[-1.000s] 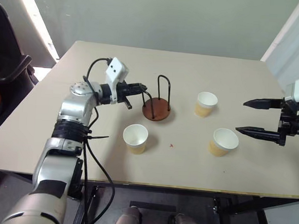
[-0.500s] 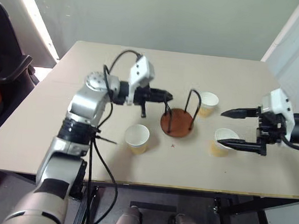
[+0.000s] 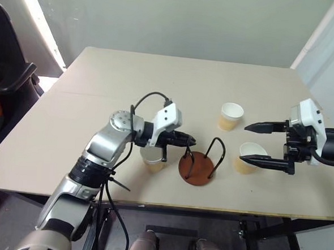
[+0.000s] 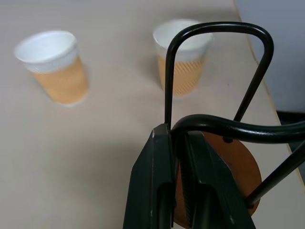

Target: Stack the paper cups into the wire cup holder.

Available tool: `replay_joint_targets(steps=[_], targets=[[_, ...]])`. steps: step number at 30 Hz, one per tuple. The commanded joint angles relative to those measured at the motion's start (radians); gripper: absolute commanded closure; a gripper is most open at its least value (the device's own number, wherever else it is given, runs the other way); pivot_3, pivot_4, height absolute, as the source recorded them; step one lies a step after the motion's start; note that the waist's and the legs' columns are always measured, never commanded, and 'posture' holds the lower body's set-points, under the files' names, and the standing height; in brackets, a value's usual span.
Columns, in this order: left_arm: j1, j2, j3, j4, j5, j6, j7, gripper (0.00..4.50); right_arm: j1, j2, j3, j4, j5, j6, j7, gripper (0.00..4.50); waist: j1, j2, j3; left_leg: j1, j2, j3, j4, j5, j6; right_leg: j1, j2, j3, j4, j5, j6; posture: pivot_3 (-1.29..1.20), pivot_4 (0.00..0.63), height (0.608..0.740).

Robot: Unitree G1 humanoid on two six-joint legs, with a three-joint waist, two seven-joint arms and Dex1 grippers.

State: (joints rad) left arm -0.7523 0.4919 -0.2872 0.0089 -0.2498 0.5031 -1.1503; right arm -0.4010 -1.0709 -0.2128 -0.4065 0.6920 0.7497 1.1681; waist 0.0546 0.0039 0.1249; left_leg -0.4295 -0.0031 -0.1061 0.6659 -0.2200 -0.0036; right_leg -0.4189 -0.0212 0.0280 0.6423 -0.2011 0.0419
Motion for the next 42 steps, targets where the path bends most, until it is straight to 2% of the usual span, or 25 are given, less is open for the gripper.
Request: replay_joint_targets(steps=[1, 4, 10, 16, 21, 31, 33, 37, 39, 42], targets=[[-0.007, -0.012, -0.018, -0.007, 0.030, -0.025, 0.023, 4.45, -0.008, -0.017, -0.013, -0.018, 0.007, -0.005, -0.007, 0.00, 0.000, 0.000, 0.000, 0.000, 0.000, 0.000, 0.000, 0.000, 0.000, 0.000, 0.000, 0.000, 0.000, 0.000, 0.000, 0.00, 0.150, 0.740], [-0.018, -0.023, -0.014, 0.011, 0.030, -0.015, 0.034, 3.60, -0.007, -0.016, -0.012, -0.017, 0.006, -0.005, -0.011, 0.00, 0.000, 0.000, 0.000, 0.001, 0.000, 0.001, 0.000, 0.000, 0.000, 0.000, 0.000, 0.001, 0.000, 0.000, 0.000, 0.00, 0.150, 0.740], [-0.024, -0.004, -0.018, 0.007, 0.049, -0.048, 0.012, 1.49, -0.004, -0.013, -0.009, -0.018, 0.005, -0.006, -0.018, 0.00, 0.000, 0.000, 0.000, 0.001, 0.000, 0.001, -0.001, 0.000, 0.000, 0.000, 0.000, 0.001, 0.000, 0.000, 0.000, 0.00, 0.150, 0.740], [-0.051, 0.041, -0.006, 0.000, 0.076, -0.097, -0.001, 1.49, 0.009, -0.055, 0.010, 0.010, -0.042, -0.030, 0.014, 0.00, 0.000, 0.000, 0.000, 0.001, 0.000, 0.001, -0.001, -0.001, 0.001, 0.000, 0.000, 0.001, -0.001, 0.000, 0.000, 0.00, 0.150, 0.740], [-0.084, 0.081, 0.006, -0.038, 0.077, -0.106, -0.021, 1.49, 0.011, -0.094, 0.149, 0.034, -0.164, -0.084, 0.034, 0.00, -0.002, 0.000, 0.000, 0.001, 0.000, 0.002, -0.001, -0.002, 0.001, 0.000, 0.000, 0.001, -0.001, 0.000, 0.000, 0.00, 0.150, 0.740], [-0.061, 0.252, 0.052, -0.155, 0.053, -0.070, -0.095, 1.49, -0.032, -0.076, 0.254, 0.140, -0.276, -0.161, 0.072, 0.00, -0.005, 0.000, 0.000, 0.001, 0.001, 0.002, -0.001, -0.005, 0.004, 0.000, 0.000, 0.001, -0.002, 0.000, 0.000, 0.00, 0.150, 0.740], [-0.042, 0.291, 0.078, -0.168, 0.053, -0.068, -0.092, 1.49, -0.043, -0.071, 0.283, 0.159, -0.307, -0.174, 0.075, 0.00, -0.007, 0.000, 0.000, 0.001, 0.001, 0.002, -0.001, -0.006, 0.003, 0.000, 0.000, 0.001, -0.002, 0.000, -0.001, 0.00, 0.150, 0.740], [0.009, 0.420, 0.213, -0.205, -0.009, -0.021, -0.107, 1.49, -0.053, -0.058, 0.352, 0.190, -0.399, -0.202, 0.054, 0.00, -0.018, 0.000, 0.000, 0.002, 0.002, 0.002, -0.001, -0.008, 0.001, -0.002, 0.000, 0.001, -0.002, -0.001, -0.003, 0.00, 0.150, 0.740], [0.030, 0.470, 0.263, -0.225, -0.053, 0.020, -0.121, 1.49, -0.050, -0.048, 0.352, 0.177, -0.390, -0.199, 0.066, 0.00, -0.019, 0.000, 0.000, 0.002, 0.003, 0.002, -0.002, -0.009, 0.001, -0.003, 0.000, 0.000, -0.001, -0.002, -0.004, 0.00, 0.150, 0.740], [0.090, 0.527, 0.341, -0.300, -0.150, 0.082, -0.157, 0.89, -0.053, -0.041, 0.377, 0.177, -0.422, -0.205, 0.069, 0.00, -0.019, 0.000, 0.000, 0.002, 0.003, 0.002, -0.002, -0.010, 0.000, -0.003, 0.000, 0.000, -0.001, -0.003, -0.006, 0.00, 0.150, 0.740]])
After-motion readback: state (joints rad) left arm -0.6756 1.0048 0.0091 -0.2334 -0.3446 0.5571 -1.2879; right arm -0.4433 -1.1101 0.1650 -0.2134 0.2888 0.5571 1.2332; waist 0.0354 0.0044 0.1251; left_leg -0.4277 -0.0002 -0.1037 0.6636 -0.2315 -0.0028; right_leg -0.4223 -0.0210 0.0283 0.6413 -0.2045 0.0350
